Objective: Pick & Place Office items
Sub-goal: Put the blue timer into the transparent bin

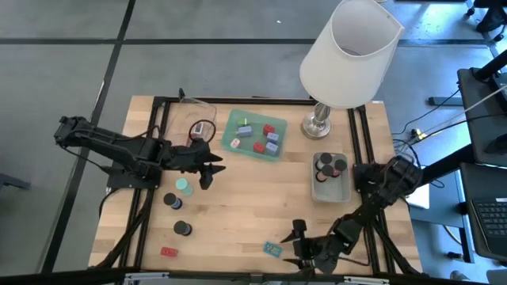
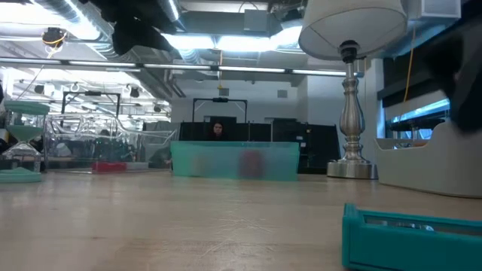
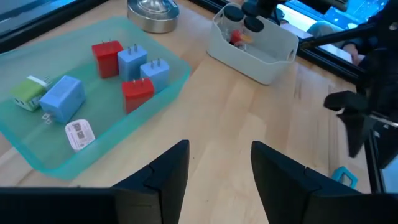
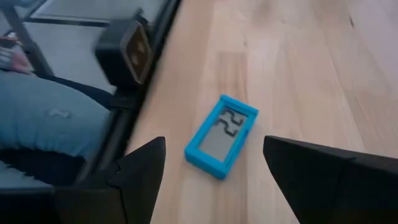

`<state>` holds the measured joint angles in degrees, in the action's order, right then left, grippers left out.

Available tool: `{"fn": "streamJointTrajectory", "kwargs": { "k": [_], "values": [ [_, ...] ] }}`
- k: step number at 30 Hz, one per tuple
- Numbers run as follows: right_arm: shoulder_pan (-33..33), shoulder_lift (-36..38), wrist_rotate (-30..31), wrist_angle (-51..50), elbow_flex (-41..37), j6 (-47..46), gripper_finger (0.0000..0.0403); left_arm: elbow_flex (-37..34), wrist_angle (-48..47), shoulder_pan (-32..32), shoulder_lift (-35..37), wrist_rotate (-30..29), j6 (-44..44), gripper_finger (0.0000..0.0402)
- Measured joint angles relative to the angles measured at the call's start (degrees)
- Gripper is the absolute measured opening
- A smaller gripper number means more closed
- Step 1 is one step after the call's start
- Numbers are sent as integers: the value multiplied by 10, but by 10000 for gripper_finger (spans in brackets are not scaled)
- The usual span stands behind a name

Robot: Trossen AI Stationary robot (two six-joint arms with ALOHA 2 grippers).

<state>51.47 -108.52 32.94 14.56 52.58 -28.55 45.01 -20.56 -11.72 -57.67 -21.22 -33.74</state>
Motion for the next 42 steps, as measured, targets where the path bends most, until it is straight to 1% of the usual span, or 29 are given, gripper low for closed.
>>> {"fn": "streamJointTrajectory", "kwargs": {
  "k": [2,6,8,11,15,22,25,29,34,39,42],
  "values": [
    [-3,-14,1,14,0,-6,276,0,0,-5,0,-3,0,169],
    [-10,-43,-8,93,2,-5,276,0,-3,-8,0,-4,0,170],
    [-11,-59,-8,109,7,-4,276,0,-5,-8,0,-4,0,168],
    [-14,-80,-6,107,17,-1,276,0,-6,-8,0,-5,11,167],
    [-14,-93,16,109,26,6,276,0,-6,-8,0,-9,14,166],
    [-18,-94,32,106,28,-5,278,0,-6,-8,0,-9,15,165],
    [-19,-94,33,96,28,-22,290,0,-6,-8,0,-9,15,166],
    [-22,-94,33,81,28,-53,316,0,-7,-8,0,-9,15,164],
    [-23,-94,36,79,28,-56,345,0,-14,-8,0,-8,23,163],
    [-27,-106,35,70,28,-66,352,-2,-26,-8,0,-8,35,164],
    [-35,-108,22,72,29,-69,351,-7,-28,-8,0,-8,36,161]
  ]
}}
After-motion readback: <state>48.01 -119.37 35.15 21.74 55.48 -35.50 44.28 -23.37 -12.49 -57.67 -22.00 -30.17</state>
